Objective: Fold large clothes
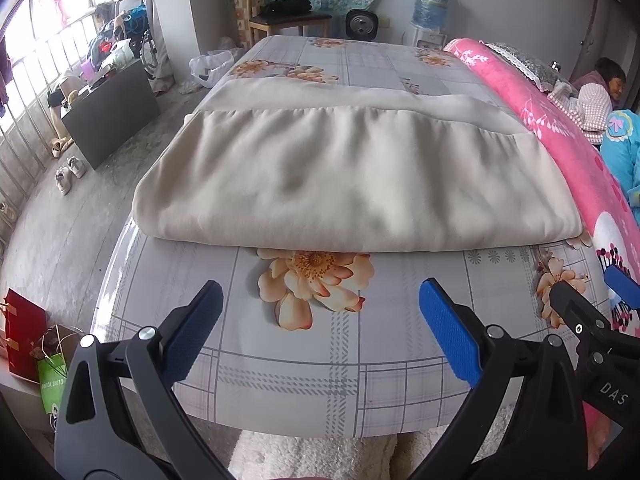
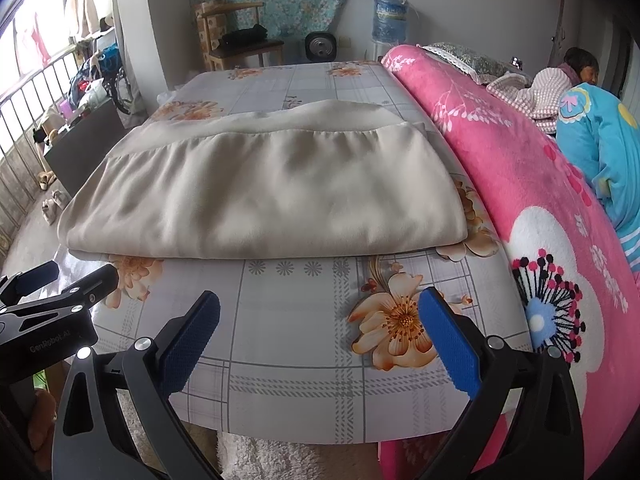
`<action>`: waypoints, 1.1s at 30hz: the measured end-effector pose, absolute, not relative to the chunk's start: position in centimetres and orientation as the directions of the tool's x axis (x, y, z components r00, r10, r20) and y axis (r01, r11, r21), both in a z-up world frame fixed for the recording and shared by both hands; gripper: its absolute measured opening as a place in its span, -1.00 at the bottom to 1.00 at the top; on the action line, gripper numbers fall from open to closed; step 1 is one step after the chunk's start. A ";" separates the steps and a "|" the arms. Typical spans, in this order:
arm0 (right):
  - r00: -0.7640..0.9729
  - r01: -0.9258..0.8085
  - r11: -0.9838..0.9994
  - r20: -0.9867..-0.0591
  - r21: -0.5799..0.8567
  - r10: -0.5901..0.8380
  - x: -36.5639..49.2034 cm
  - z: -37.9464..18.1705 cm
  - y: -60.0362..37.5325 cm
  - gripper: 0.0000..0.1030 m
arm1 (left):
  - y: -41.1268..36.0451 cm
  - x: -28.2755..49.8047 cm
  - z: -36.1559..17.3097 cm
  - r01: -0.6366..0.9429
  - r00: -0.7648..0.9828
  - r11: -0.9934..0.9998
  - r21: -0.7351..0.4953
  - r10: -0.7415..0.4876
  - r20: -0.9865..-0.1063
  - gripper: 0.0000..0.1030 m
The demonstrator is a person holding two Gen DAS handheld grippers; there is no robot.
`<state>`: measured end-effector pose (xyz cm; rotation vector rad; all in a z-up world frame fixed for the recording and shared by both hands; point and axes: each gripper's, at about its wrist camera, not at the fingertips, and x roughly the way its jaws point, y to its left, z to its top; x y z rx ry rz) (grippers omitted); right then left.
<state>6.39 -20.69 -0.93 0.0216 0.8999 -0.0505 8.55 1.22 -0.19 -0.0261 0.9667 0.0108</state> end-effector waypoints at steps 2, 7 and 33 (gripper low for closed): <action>0.621 0.054 0.999 -0.783 -0.004 -0.037 6.4 -0.9 -20.7 0.88 | 1.2 8.5 -0.2 -0.021 0.570 1.000 -0.016 -0.002 -0.822 0.84; 0.623 0.056 0.998 -0.781 -0.005 -0.039 6.4 -0.8 -20.7 0.88 | 1.1 8.5 -0.1 -0.018 0.573 1.000 -0.014 -0.001 -0.819 0.84; 0.612 0.053 0.999 -0.790 -0.010 -0.040 6.6 -1.2 -20.9 0.88 | 1.1 8.5 -0.1 -0.021 0.572 1.000 -0.014 0.001 -0.820 0.84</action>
